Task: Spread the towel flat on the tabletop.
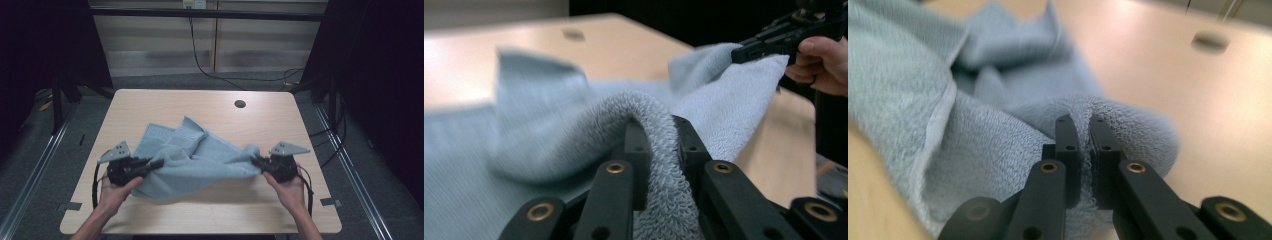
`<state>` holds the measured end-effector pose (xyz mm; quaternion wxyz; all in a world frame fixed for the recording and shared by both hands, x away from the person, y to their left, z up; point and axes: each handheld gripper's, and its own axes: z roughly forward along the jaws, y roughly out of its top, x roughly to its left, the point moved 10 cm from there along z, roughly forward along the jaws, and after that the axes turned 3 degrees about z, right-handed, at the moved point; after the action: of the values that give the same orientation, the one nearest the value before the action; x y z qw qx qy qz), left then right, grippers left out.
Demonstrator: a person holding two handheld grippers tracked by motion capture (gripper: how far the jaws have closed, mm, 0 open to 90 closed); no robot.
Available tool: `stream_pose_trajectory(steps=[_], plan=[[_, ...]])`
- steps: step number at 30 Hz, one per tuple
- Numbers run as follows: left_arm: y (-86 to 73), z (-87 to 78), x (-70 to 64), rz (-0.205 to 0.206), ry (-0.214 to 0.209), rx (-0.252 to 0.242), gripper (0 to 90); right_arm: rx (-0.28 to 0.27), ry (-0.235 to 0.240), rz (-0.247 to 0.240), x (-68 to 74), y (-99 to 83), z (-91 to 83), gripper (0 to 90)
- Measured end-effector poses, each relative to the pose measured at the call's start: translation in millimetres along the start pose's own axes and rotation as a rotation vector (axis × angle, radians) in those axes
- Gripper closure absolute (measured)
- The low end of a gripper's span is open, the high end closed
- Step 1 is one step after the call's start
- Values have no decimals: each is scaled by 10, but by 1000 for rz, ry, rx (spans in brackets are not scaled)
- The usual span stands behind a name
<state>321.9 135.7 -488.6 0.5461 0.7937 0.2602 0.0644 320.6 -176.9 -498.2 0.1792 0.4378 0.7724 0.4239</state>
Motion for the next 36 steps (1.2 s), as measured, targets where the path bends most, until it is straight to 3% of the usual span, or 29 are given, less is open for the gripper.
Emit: stream_pose_trajectory(steps=[2,4,6,9,10,11,13,14,15,17,18,19,20,21,23,24,25,27,28,29,31,33,36], plan=[[-83,13,-59,1,-7,24,784,16,6,11,33,-107,-22,854],[-285,18,-204,2,-47,81,762,65,22,40,108,-380,-73,837],[-330,7,-249,-8,-60,89,738,95,22,40,152,-499,-102,801],[-365,-67,-323,-17,-83,86,684,95,35,49,192,-536,-151,740],[-305,-131,-311,-13,-86,60,604,80,34,55,210,-499,-204,679],[-305,-131,-311,-13,-86,60,584,73,35,57,213,-461,-224,652],[-140,-182,-196,-32,-48,-4,538,45,40,58,203,-349,-240,594],[-140,-182,-196,-32,-48,-4,519,45,40,58,203,-349,-240,594],[-81,-194,-135,-34,-25,-23,508,26,40,50,180,-234,-207,563],[45,-175,86,-12,80,-44,527,19,71,38,178,-149,-114,551],[45,-175,86,-12,80,-44,532,19,71,38,178,-149,-114,551],[64,-87,205,-56,62,-39,539,28,90,41,163,-101,43,538],[64,-87,205,-56,62,-39,548,36,114,36,164,-85,139,534],[13,36,358,-73,97,-7,553,47,122,29,155,-74,237,525],[-103,176,475,-92,115,43,548,69,135,31,133,-42,442,510],[-188,247,506,-91,122,91,538,80,144,26,124,-26,540,495],[-284,305,502,-87,93,147,519,97,152,34,115,-11,638,464],[-357,336,503,-70,102,165,518,125,160,49,109,-5,733,434],[-432,363,497,-59,106,194,518,145,149,20,83,17,914,420],[-560,416,460,-60,70,253,519,143,151,19,68,36,1005,401],[-588,429,456,-56,71,261,530,150,160,28,61,45,1081,394],[-590,429,451,-53,61,260,571,154,141,9,17,74,1265,378],[-605,414,448,-46,55,263,617,159,112,-3,-15,73,1332,377]])
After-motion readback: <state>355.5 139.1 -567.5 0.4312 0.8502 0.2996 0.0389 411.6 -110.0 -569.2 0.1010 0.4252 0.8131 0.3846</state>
